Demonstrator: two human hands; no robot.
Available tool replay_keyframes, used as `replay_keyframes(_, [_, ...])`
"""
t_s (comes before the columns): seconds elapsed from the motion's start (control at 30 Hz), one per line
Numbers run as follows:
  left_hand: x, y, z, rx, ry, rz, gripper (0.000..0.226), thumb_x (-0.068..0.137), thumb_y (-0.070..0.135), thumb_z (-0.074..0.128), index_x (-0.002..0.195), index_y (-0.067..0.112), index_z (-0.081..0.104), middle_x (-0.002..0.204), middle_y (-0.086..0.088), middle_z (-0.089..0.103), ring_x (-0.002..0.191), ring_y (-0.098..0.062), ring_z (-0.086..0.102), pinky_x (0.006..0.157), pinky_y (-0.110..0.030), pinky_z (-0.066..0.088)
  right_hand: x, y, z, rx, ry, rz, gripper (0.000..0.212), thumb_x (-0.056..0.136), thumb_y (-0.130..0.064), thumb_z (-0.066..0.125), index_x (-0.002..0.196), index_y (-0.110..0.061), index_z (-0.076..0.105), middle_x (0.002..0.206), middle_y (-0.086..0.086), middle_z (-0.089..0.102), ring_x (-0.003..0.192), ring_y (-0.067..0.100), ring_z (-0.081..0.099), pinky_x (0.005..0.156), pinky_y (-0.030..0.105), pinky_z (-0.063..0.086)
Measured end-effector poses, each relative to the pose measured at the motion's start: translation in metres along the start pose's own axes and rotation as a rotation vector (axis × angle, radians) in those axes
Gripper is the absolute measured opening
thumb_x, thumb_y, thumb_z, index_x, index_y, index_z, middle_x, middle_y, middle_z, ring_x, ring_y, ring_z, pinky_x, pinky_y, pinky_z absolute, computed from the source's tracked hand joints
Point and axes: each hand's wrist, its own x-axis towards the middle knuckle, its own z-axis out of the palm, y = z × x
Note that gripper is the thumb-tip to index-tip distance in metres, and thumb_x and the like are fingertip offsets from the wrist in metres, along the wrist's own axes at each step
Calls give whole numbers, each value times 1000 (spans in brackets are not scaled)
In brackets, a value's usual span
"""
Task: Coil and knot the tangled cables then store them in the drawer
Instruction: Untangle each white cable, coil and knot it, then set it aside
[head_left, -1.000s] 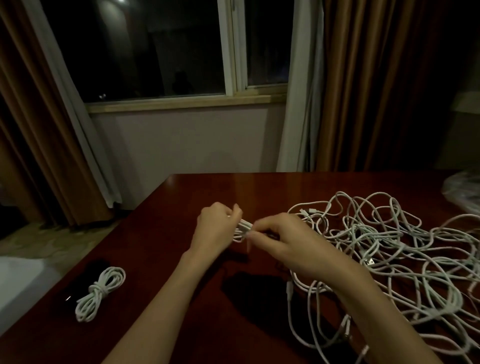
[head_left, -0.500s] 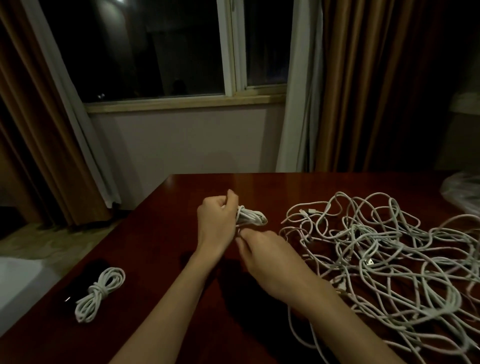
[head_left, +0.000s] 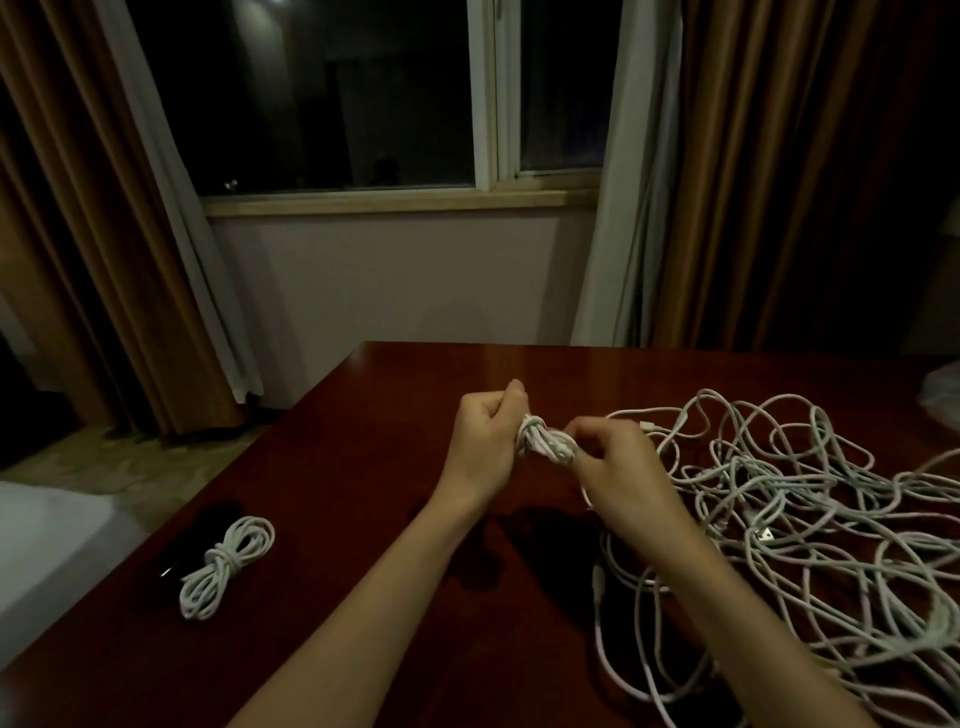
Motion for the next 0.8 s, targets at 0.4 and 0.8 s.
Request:
replay_keyframes(0.4, [3,-19,-19,502,67,136,55,100,17,49,45,20,46,41,6,46,38,-11,43,41,-21,28,2,-28,0,-185,-27,-240,21,96,-31,54,85,-18,64,62,-10,56,56,4,55,51,20,40])
replay_keyframes(0.8, [5,-16,-8,46,210,-157,54,99,15,45,45,17,36,39,7,35,36,-7,30,42,-25,25,-12,-12,34,-112,-188,-24,35,103,-23,39,72,-19,55,59,-7,50,49,6,43,52,20,33])
